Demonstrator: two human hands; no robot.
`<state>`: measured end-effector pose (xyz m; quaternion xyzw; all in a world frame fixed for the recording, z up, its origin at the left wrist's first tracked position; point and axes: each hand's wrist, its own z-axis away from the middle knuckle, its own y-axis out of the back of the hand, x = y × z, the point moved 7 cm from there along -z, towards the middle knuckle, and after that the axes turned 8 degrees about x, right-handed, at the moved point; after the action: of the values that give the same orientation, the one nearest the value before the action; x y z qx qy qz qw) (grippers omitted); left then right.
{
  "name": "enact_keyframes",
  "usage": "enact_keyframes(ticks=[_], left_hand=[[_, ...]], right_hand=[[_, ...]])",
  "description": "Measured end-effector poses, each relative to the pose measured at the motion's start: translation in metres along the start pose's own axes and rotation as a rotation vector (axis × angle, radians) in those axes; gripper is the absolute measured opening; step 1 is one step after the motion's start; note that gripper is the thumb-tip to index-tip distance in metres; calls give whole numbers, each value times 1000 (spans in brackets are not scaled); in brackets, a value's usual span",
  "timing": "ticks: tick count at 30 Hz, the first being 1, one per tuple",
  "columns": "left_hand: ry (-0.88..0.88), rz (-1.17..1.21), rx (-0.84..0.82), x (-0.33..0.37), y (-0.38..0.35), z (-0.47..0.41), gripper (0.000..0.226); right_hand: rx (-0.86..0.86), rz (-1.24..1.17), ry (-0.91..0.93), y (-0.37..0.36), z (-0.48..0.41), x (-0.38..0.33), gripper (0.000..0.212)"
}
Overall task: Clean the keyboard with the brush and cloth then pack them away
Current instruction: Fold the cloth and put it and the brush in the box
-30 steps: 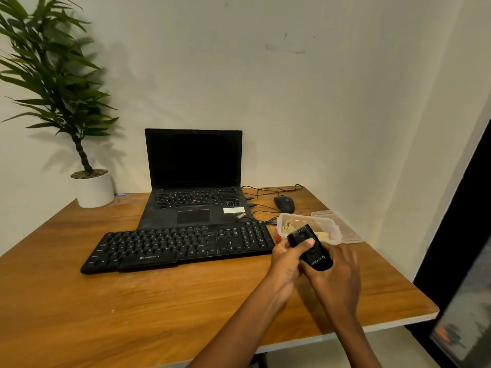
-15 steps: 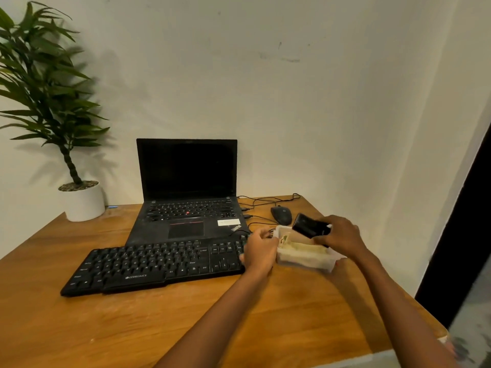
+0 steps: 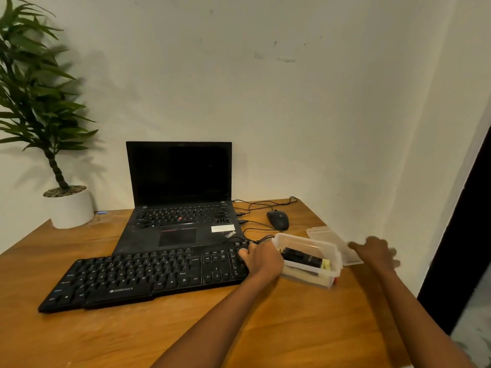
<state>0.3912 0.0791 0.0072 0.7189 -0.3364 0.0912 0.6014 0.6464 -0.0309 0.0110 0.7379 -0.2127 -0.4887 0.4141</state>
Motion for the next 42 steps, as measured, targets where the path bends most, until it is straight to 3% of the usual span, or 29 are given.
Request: enact_keyframes(ticks=[2, 5, 9, 12, 14, 18, 20, 22, 26, 29, 30, 33, 39, 42], left_hand=[[-39, 10, -36, 3, -6, -4, 25], [-111, 38, -114, 10, -21, -12, 35], [-217, 74, -150, 20, -33, -23, 40], [-278, 18, 13, 25, -24, -28, 36], [-248, 15, 147, 21, -15, -26, 37], [-151, 254, 212, 10, -12, -19, 36], [-100, 379, 223, 7, -9, -18, 32], [-73, 471, 225, 9, -3, -16, 28], [-117, 361, 57, 16, -12, -15, 35], [-133, 290, -13, 17, -19, -13, 36], [-122, 288, -13, 16, -19, -14, 35], [-95, 264, -39, 18, -19, -15, 34], [-64, 240, -294, 31, -25, -25, 40], [-58, 247, -386, 35, -23, -31, 28]], right_hand=[[-98, 30, -102, -15, -1, 28, 55], [-184, -124, -145, -36, -17, 53, 54], [-78, -412, -117, -15, -17, 45, 29], [61, -693, -37, 16, 3, 26, 13], [190, -674, 171, 38, 28, 5, 11], [420, -252, 759, 62, 106, -38, 17], [416, -147, 967, 56, 139, -48, 35], [369, -128, 1070, 47, 157, -49, 38], [53, -234, 950, 30, 157, -43, 42], [-143, -266, 917, 19, 154, -38, 72], [-159, -256, 926, 18, 155, -39, 75], [-181, -212, 940, 17, 158, -38, 46], [-167, -240, 977, 18, 164, -29, 49], [-53, -243, 967, 21, 165, -26, 49]])
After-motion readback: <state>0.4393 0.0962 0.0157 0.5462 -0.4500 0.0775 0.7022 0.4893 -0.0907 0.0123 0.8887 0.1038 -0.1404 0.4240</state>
